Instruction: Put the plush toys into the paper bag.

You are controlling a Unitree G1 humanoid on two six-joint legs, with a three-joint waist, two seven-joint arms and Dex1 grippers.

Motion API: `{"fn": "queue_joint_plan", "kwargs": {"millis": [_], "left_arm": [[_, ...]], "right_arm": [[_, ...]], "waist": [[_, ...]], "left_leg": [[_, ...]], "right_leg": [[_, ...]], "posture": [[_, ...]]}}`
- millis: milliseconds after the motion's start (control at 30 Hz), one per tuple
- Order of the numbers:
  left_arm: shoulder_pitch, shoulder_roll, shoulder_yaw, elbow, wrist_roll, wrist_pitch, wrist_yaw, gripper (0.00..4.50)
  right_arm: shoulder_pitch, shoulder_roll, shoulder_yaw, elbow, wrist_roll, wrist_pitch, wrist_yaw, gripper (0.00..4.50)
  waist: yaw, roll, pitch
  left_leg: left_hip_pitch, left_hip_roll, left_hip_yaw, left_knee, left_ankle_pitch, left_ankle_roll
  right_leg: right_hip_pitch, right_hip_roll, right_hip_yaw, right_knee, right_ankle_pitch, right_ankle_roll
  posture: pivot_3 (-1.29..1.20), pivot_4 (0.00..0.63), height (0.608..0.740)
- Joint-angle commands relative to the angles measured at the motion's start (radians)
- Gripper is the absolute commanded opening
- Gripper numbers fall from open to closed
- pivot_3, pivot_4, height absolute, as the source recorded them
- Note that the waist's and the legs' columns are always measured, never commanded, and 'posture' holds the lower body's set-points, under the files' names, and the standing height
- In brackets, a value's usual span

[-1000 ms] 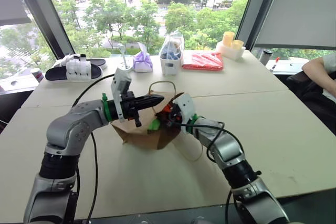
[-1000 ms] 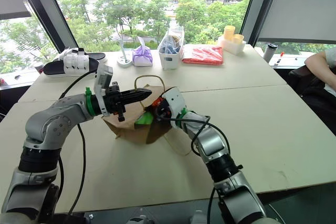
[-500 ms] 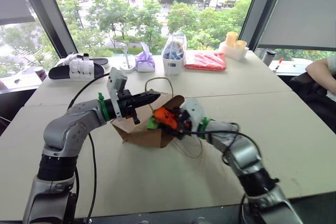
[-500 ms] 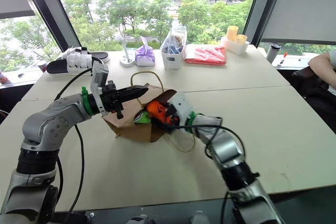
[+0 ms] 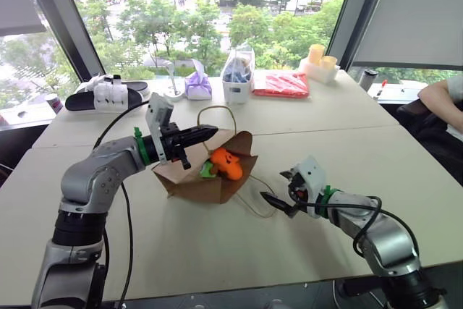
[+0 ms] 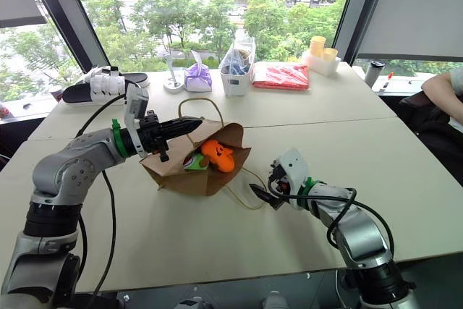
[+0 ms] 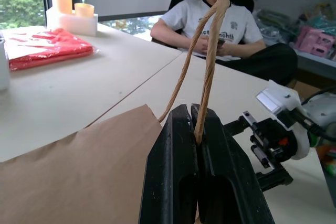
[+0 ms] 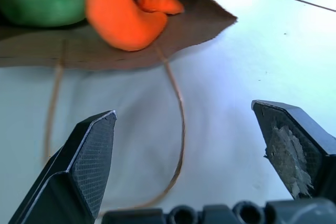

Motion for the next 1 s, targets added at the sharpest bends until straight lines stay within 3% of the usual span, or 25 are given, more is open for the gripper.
{"fn": "queue_joint_plan", "kwargs": {"millis": [33,100,200,400,733,1000], "left_arm": [[-0.025,0.001,0.006,-0.019,0.005,-0.024,-0.009,0.0],[-0.025,-0.002,0.005,-0.022,0.005,-0.023,-0.008,0.0],[-0.026,-0.005,0.007,-0.024,0.005,-0.021,-0.006,0.0],[-0.023,-0.008,0.012,-0.032,0.003,-0.017,0.0,0.0],[-0.083,-0.024,0.024,0.021,-0.014,-0.02,-0.016,0.0],[-0.261,-0.097,-0.055,0.345,0.115,-0.18,-0.138,0.0]], "right_arm": [[-0.051,0.043,0.036,0.11,-0.042,-0.073,-0.024,4.46],[-0.077,0.073,0.059,0.182,-0.058,-0.092,-0.03,4.23],[-0.103,0.076,0.095,0.237,-0.108,-0.138,-0.03,3.28],[-0.139,0.093,0.08,0.243,-0.099,-0.127,-0.035,0.04],[-0.209,0.043,-0.147,-0.109,0.201,0.14,0.041,0.01],[-0.329,-0.015,-0.281,-0.203,0.397,0.283,0.036,0.01]], "waist": [[0.0,0.0,0.0],[0.0,0.0,0.0],[-0.001,0.0,0.0],[0.001,0.0,0.0],[0.002,0.0,0.0],[0.003,0.0,0.0]], "left_leg": [[0.0,0.0,0.0,0.0,0.0,0.0],[0.0,0.0,0.0,0.0,0.001,-0.002],[0.0,0.0,0.0,0.0,0.001,-0.002],[0.0,0.0,-0.001,0.0,0.001,-0.002],[-0.001,0.0,-0.002,0.0,0.001,-0.001],[-0.001,-0.001,-0.002,0.0,0.0,0.0]], "right_leg": [[0.0,0.0,0.0,0.0,0.0,0.0],[0.0,0.0,0.0,0.0,0.0,0.0],[0.0,0.0,0.0,0.0,0.0,0.0],[0.0,0.0,0.0,0.0,0.0,0.0],[0.0,0.0,0.0,0.0,0.0,0.0],[0.001,0.0,-0.002,-0.002,0.0,0.0]], "posture": [[0.0,0.15,0.74],[0.0,0.15,0.74],[0.0,0.15,0.74],[0.0,0.15,0.74],[0.0,0.15,0.74],[0.0,0.15,0.74]]}}
